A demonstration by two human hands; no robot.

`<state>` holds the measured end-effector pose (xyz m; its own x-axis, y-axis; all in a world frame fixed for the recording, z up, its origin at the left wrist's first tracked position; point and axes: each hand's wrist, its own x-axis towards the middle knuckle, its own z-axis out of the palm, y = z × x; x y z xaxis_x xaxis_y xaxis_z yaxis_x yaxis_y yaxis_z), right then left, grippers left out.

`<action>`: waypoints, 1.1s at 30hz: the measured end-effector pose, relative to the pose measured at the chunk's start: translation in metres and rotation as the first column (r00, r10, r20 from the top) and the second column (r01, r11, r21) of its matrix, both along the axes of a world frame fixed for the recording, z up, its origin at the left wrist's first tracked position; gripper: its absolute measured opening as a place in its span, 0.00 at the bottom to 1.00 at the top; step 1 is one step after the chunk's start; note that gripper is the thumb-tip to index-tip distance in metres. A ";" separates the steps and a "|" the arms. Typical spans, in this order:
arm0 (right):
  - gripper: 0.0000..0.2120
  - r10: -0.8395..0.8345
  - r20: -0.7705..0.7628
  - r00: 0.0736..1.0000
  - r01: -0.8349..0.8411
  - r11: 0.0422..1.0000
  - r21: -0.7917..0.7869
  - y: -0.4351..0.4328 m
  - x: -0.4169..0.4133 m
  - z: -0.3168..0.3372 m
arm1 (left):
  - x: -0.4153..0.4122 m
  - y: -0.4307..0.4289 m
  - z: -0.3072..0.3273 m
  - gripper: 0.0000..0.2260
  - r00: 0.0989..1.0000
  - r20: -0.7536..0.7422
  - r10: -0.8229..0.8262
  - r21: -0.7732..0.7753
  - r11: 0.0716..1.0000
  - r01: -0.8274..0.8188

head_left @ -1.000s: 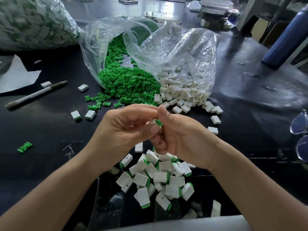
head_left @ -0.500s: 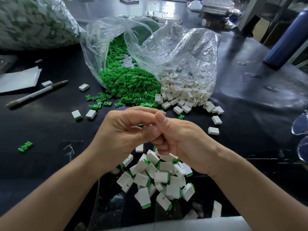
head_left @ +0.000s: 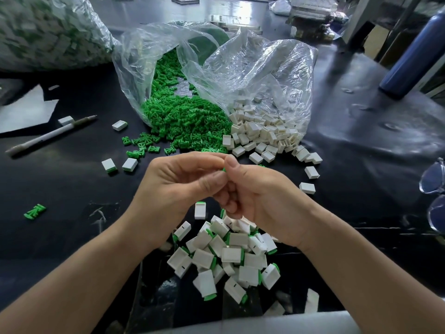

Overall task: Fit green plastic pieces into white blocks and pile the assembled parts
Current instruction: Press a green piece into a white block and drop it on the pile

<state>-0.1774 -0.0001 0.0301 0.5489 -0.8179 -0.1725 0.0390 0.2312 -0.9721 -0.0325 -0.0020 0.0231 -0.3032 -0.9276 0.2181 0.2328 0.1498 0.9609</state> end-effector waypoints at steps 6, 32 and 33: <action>0.21 -0.042 -0.017 0.999 0.041 0.998 -0.037 0.001 -0.002 0.001 | 0.004 -0.002 0.002 0.10 0.997 -0.010 -0.077 0.063 0.995 0.077; 0.18 -0.042 -0.152 0.988 0.016 0.986 -0.168 0.000 -0.004 -0.001 | 0.005 -0.001 0.003 0.08 0.999 -0.004 -0.050 0.153 0.987 0.050; 0.13 -0.055 -0.135 0.989 0.031 0.985 -0.168 0.001 -0.003 0.000 | 0.005 -0.001 0.002 0.07 0.999 -0.002 -0.041 0.162 0.986 0.041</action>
